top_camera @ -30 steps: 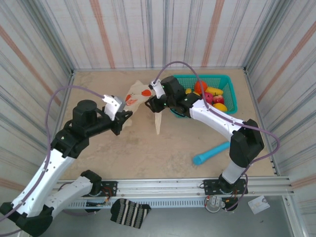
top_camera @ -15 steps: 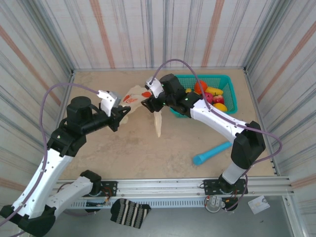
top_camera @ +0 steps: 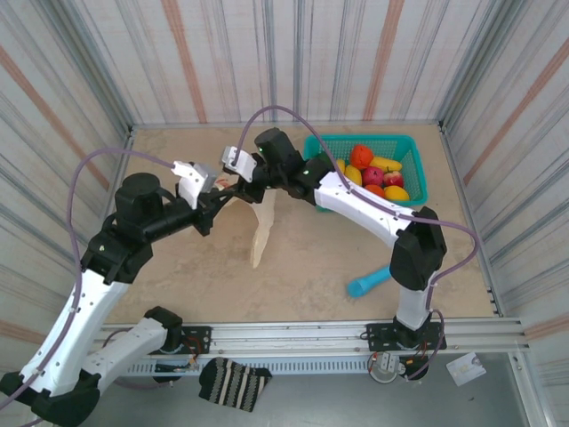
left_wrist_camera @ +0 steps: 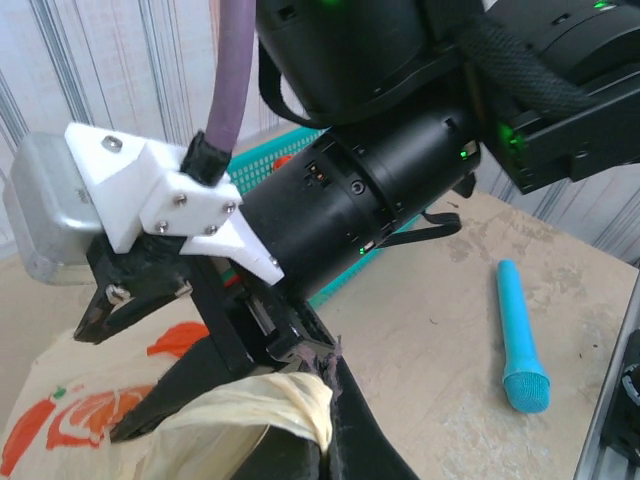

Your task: Place the fake fruits into the plastic bag and tie a complex knot

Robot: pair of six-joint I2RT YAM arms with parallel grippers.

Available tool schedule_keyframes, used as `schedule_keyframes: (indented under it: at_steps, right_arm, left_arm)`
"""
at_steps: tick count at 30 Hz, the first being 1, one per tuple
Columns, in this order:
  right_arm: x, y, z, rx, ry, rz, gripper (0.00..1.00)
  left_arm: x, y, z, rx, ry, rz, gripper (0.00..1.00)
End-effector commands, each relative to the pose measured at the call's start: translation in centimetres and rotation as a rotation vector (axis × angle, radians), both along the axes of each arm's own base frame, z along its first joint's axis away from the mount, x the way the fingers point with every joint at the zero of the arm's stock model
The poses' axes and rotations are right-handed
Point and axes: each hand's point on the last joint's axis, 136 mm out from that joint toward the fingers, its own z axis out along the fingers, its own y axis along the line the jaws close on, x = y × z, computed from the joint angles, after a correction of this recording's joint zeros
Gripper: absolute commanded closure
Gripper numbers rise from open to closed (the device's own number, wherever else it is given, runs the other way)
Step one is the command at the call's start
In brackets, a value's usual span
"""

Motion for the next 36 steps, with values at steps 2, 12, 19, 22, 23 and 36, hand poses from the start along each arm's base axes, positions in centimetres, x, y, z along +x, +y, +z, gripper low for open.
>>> schedule_keyframes:
  at_steps: [2, 12, 19, 22, 23, 36]
  right_arm:
    - [-1.2, 1.1, -0.1, 0.029, 0.098, 0.079, 0.25]
    - [-4.0, 1.9, -0.8, 0.088, 0.316, 0.275, 0.29]
    - [-4.2, 2.8, -0.8, 0.149, 0.389, 0.309, 0.42]
    - [-3.7, 3.8, -0.6, 0.153, 0.414, 0.302, 0.69]
    - [-3.4, 4.0, -0.6, 0.158, 0.419, 0.288, 0.78]
    - [10.7, -2.3, 10.6, 0.84, 0.638, -0.223, 1.0]
  left_arm:
    - [0.0, 0.1, 2.6, -0.011, -0.081, -0.002, 1.0]
    - [0.7, 0.0, 1.3, 0.021, -0.067, 0.0, 1.0]
    - [0.6, -0.1, 0.5, 0.023, -0.075, -0.008, 1.0]
    - [0.8, -0.1, 0.6, 0.025, -0.071, 0.001, 1.0]
    - [0.9, -0.1, 0.7, 0.024, -0.07, 0.005, 1.0]
    - [3.1, 2.3, 4.5, -0.035, -0.124, 0.207, 0.28]
